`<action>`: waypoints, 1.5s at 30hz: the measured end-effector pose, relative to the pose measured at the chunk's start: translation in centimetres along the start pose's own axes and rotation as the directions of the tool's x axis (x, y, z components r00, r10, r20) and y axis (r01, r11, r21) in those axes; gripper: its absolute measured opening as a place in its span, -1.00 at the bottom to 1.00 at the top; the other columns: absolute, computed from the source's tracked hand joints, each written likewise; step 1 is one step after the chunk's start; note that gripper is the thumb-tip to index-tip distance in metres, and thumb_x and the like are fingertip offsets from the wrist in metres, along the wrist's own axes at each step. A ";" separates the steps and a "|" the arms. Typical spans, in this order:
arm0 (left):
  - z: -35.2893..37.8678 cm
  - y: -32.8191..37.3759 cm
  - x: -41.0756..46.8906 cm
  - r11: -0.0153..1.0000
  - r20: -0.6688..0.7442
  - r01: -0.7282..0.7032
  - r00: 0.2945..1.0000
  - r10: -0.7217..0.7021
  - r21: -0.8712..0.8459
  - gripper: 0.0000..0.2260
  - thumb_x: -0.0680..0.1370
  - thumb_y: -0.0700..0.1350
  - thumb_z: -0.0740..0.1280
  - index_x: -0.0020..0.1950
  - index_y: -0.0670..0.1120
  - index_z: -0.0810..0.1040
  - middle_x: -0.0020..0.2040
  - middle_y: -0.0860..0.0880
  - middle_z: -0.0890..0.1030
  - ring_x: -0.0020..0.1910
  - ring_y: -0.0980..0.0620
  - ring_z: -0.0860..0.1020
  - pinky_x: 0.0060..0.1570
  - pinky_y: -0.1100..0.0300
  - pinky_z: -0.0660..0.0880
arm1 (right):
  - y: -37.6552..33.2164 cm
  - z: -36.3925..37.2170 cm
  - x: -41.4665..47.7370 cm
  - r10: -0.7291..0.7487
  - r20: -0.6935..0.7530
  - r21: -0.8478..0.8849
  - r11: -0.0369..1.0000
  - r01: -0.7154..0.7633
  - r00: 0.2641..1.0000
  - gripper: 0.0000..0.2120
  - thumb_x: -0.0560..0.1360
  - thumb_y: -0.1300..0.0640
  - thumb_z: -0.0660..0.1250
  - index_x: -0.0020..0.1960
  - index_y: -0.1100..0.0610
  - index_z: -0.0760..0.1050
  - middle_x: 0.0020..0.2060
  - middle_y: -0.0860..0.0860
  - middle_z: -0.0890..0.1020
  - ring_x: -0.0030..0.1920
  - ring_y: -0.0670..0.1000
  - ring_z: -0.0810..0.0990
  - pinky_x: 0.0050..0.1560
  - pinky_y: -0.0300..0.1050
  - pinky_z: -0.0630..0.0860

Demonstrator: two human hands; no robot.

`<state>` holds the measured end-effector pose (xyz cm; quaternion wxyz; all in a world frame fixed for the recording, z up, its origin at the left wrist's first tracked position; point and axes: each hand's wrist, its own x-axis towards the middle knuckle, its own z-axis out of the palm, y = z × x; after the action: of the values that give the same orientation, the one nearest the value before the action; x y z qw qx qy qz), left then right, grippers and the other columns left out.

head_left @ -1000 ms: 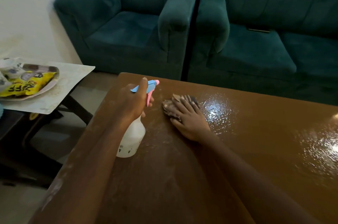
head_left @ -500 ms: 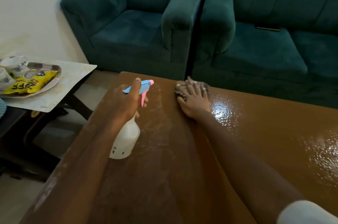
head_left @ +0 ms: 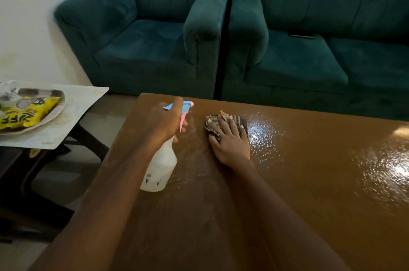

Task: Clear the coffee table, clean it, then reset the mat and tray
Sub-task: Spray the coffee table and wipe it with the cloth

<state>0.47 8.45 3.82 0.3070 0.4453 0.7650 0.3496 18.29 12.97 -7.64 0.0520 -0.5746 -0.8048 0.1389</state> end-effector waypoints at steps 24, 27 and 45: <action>-7.7 -5.1 6.0 0.990 0.008 0.087 0.996 -0.088 0.113 -0.56 0.62 0.24 0.07 0.04 -0.10 0.52 -0.21 -0.06 0.63 -0.25 -0.02 0.63 -0.41 0.25 0.48 | -2.7 -0.2 4.5 0.092 -0.007 -0.028 0.995 -0.092 0.996 -0.50 0.65 -0.23 -0.12 0.58 -0.30 -0.08 0.61 -0.11 -0.14 0.59 -0.01 -0.25 0.55 0.13 -0.27; -8.7 -5.8 6.3 0.995 -0.035 0.084 0.996 -0.082 0.056 -0.54 0.62 0.23 0.05 0.07 -0.12 0.53 -0.20 -0.06 0.64 -0.26 0.00 0.63 -0.42 0.25 0.48 | -4.6 0.0 7.3 0.101 0.003 -0.037 0.994 -0.101 0.995 -0.49 0.64 -0.25 -0.13 0.58 -0.29 -0.08 0.61 -0.09 -0.15 0.59 0.03 -0.25 0.54 0.16 -0.28; -11.7 -8.3 7.0 0.994 -0.085 0.111 0.990 -0.111 -0.005 -0.54 0.64 0.19 0.02 0.02 -0.11 0.54 -0.25 -0.05 0.61 -0.31 0.03 0.58 -0.40 0.27 0.45 | -7.0 1.4 7.0 -0.028 0.009 -0.086 0.996 0.029 1.000 -0.49 0.64 -0.24 -0.13 0.58 -0.28 -0.08 0.61 -0.12 -0.13 0.59 -0.03 -0.25 0.56 0.10 -0.24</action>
<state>-15.45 8.68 2.64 0.2931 0.3865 0.8011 0.3507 9.22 17.22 -7.55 0.0260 -0.5644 -0.8183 0.1057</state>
